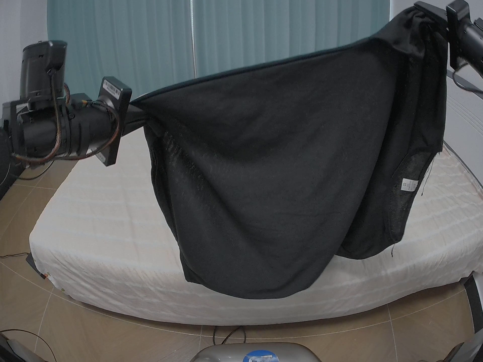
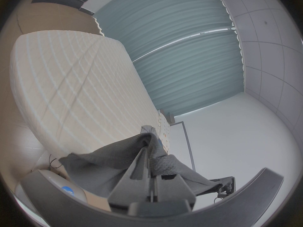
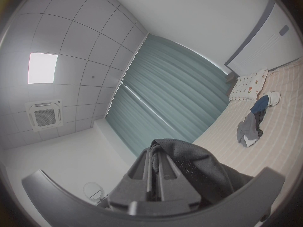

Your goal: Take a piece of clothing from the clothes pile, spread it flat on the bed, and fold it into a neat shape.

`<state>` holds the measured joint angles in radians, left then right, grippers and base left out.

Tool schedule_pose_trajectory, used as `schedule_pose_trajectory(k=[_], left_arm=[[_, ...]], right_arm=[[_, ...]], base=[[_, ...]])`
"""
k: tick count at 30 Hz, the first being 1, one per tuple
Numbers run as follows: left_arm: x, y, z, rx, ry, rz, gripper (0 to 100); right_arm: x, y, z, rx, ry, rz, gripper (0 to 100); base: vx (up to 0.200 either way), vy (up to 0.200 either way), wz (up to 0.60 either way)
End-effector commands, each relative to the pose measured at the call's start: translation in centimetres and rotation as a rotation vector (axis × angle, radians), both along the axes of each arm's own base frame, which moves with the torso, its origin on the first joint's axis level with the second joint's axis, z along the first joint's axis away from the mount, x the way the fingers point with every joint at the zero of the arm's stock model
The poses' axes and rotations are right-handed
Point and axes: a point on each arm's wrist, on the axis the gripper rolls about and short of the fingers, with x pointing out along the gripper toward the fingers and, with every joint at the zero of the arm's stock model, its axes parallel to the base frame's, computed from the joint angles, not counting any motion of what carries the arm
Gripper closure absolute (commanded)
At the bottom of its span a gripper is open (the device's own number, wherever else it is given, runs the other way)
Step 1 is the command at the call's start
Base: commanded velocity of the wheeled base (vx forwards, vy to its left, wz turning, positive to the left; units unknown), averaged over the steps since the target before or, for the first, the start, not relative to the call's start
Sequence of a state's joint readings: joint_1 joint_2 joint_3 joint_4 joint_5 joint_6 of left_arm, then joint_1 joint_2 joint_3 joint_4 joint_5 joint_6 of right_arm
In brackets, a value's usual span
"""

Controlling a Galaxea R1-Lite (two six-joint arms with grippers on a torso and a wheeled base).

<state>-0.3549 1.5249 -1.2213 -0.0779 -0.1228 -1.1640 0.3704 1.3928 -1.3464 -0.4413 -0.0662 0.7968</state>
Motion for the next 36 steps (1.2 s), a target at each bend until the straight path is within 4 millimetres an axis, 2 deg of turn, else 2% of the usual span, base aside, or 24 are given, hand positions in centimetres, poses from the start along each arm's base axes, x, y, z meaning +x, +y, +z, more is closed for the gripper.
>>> schedule_pose_trajectory(k=[1, 2, 4, 5, 7, 9, 15, 16, 17, 18, 19, 24, 25, 26, 27, 34, 36], left_arm=[[9.3, -0.3, -2.9, -0.003, 0.158, 0.106, 100], [10.6, -0.6, -3.6, -0.001, 0.169, 0.106, 100], [11.9, -1.0, -4.4, 0.002, 0.177, 0.108, 100], [12.1, -1.0, -4.5, 0.004, 0.180, 0.108, 100], [14.0, -1.6, -5.8, 0.013, 0.192, 0.115, 100], [15.0, -1.9, -6.6, 0.016, 0.201, 0.115, 100], [19.1, -3.0, -10.9, 0.034, 0.250, 0.118, 100], [19.2, -3.1, -11.1, 0.034, 0.254, 0.118, 100], [20.1, -3.4, -12.3, 0.038, 0.267, 0.117, 100], [20.2, -3.4, -12.5, 0.038, 0.270, 0.117, 100], [20.9, -3.7, -13.5, 0.037, 0.279, 0.118, 100], [22.4, -5.0, -17.1, 0.050, 0.330, 0.117, 100], [22.6, -5.3, -17.6, 0.049, 0.337, 0.124, 100], [22.6, -5.3, -17.7, 0.049, 0.337, 0.124, 100], [23.1, -5.6, -18.8, 0.050, 0.350, 0.145, 100], [24.6, -6.3, -22.9, 0.086, 0.343, 0.215, 100], [24.8, -6.3, -23.6, 0.089, 0.341, 0.227, 100]], right_arm=[[12.5, -0.2, -2.3, -0.024, 0.178, -0.134, 100], [14.7, 0.4, -3.9, -0.029, 0.186, -0.131, 100], [17.0, 1.1, -5.8, -0.034, 0.190, -0.132, 100], [17.3, 1.2, -6.0, -0.033, 0.190, -0.132, 100], [19.9, 2.0, -8.4, -0.045, 0.199, -0.134, 100], [21.2, 2.3, -9.6, -0.051, 0.212, -0.132, 100], [25.5, 3.5, -14.7, -0.061, 0.226, -0.131, 100], [25.7, 3.6, -15.0, -0.064, 0.231, -0.131, 100], [26.6, 4.1, -17.0, -0.083, 0.259, -0.127, 100], [26.7, 4.3, -17.3, -0.088, 0.264, -0.125, 100], [27.5, 4.7, -19.0, -0.112, 0.286, -0.126, 100], [29.4, 5.3, -24.2, -0.133, 0.327, -0.160, 100], [29.8, 5.3, -25.0, -0.134, 0.334, -0.177, 100], [29.8, 5.4, -25.1, -0.133, 0.332, -0.177, 100], [30.3, 5.4, -26.7, -0.135, 0.347, -0.196, 100], [32.0, 5.7, -31.6, -0.134, 0.373, -0.232, 100], [32.4, 5.8, -32.4, -0.133, 0.374, -0.246, 100]], base=[[0.200, 0.000, 0.00], [0.200, 0.000, 0.00], [0.200, 0.000, 0.00], [0.200, 0.000, 0.00], [0.200, 0.000, 0.00], [0.200, 0.000, 0.00], [0.200, 0.000, 0.00], [0.200, 0.000, 0.00], [0.200, 0.000, 0.00], [0.200, 0.000, 0.00], [0.000, 0.000, 0.00], [0.000, 0.000, 0.00], [0.000, 0.000, 0.00], [0.000, 0.000, 0.00], [0.000, 0.000, 0.00], [0.000, 0.000, 0.00], [0.000, 0.000, 0.00]])
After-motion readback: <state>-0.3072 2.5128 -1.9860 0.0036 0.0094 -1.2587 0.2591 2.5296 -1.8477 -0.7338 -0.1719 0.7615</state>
